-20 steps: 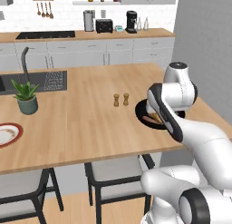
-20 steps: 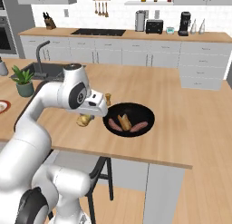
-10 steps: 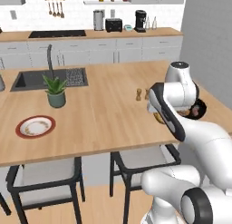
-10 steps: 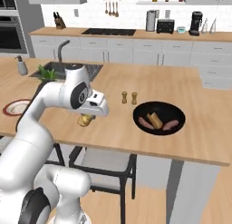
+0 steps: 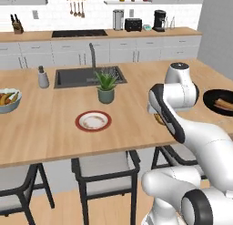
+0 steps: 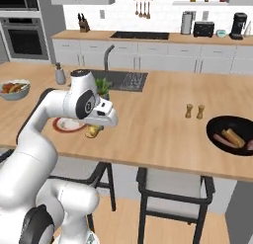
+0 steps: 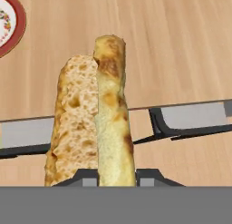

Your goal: Place one bun and one sausage from the bowl on each plate.

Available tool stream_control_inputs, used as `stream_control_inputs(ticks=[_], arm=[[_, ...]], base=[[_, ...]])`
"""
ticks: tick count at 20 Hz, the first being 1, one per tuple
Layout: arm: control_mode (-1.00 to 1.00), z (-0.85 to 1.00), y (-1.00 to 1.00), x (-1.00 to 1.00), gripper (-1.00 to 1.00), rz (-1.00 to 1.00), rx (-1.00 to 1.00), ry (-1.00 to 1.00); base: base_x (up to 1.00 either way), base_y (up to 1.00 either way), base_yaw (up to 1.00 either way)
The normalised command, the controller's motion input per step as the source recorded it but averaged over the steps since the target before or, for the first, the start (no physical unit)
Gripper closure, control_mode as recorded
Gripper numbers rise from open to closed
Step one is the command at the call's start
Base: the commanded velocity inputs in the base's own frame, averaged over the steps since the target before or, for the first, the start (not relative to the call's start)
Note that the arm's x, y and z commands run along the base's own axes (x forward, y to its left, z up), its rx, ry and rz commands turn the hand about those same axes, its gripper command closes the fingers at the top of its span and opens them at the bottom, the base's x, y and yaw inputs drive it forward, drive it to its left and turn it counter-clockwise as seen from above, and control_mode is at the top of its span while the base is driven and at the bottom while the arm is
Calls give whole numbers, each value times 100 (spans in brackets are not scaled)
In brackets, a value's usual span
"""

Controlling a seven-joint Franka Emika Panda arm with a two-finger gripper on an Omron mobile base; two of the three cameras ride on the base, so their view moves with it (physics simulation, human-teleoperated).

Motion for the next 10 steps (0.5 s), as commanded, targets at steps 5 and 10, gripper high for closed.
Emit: stream_control_inputs(ticks=[5, 10], arm=[[100, 0, 0, 0, 100, 0, 0, 0], [100, 0, 0, 0, 100, 0, 0, 0]], base=[[24, 95, 0], [25, 57, 0]])
